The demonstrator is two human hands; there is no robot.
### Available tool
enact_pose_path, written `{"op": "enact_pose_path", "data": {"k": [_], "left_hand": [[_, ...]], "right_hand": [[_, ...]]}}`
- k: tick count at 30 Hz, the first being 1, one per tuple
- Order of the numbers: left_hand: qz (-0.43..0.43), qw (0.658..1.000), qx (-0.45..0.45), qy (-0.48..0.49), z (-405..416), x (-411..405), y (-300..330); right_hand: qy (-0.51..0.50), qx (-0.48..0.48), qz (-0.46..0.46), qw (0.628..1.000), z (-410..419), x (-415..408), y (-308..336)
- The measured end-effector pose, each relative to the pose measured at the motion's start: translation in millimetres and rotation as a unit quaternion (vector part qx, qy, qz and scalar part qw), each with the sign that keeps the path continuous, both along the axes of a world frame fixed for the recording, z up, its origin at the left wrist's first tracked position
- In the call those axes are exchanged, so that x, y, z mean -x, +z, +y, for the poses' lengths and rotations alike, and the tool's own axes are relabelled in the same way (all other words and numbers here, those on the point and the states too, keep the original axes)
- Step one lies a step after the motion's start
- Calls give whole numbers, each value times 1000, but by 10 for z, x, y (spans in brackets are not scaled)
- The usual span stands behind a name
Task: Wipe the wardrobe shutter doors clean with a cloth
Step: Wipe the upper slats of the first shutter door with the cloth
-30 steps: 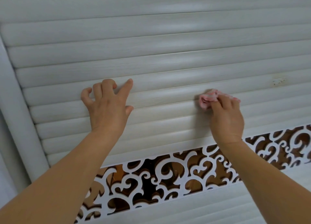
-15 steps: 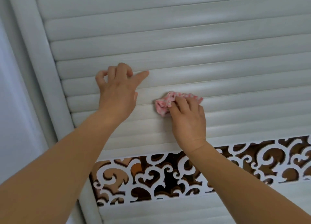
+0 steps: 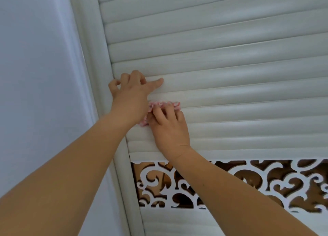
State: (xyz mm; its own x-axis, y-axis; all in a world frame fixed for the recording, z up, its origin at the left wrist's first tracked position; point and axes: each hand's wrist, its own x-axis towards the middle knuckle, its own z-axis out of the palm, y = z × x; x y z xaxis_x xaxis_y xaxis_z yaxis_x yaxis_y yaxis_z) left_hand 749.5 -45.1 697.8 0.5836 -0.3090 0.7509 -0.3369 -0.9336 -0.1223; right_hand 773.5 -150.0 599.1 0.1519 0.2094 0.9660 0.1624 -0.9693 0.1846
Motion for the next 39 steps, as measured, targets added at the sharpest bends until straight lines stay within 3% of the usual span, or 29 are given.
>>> {"op": "enact_pose_path", "data": {"k": [5,8,11,18,21,28,36,39], "left_hand": [[-27,999,6,34,-129,48,-87],[-48,998,22,44,-188,93,-158],[-32,997,40,60,-253,109,-230],[5,993,72,92,-391,122,-343],[11,991,97,91,-453,105,-387],[14,993,103,57,-742,176,-493],[-87,993,8,-76,-1408,294,-668],[-92,993,-19,-75,-1540,322,-671]], "right_hand": [[23,28,8,999,19,-6,-165],[11,90,22,996,-233,33,-313],[-18,88,35,995,-574,158,-392],[-93,1,39,995,-1453,572,-438],[-123,-84,35,988,-1813,726,-483],[-133,-246,14,960,-1710,725,-465],[-116,-74,69,988,-1711,815,-481],[-137,-65,100,983,-1961,933,-425]]}}
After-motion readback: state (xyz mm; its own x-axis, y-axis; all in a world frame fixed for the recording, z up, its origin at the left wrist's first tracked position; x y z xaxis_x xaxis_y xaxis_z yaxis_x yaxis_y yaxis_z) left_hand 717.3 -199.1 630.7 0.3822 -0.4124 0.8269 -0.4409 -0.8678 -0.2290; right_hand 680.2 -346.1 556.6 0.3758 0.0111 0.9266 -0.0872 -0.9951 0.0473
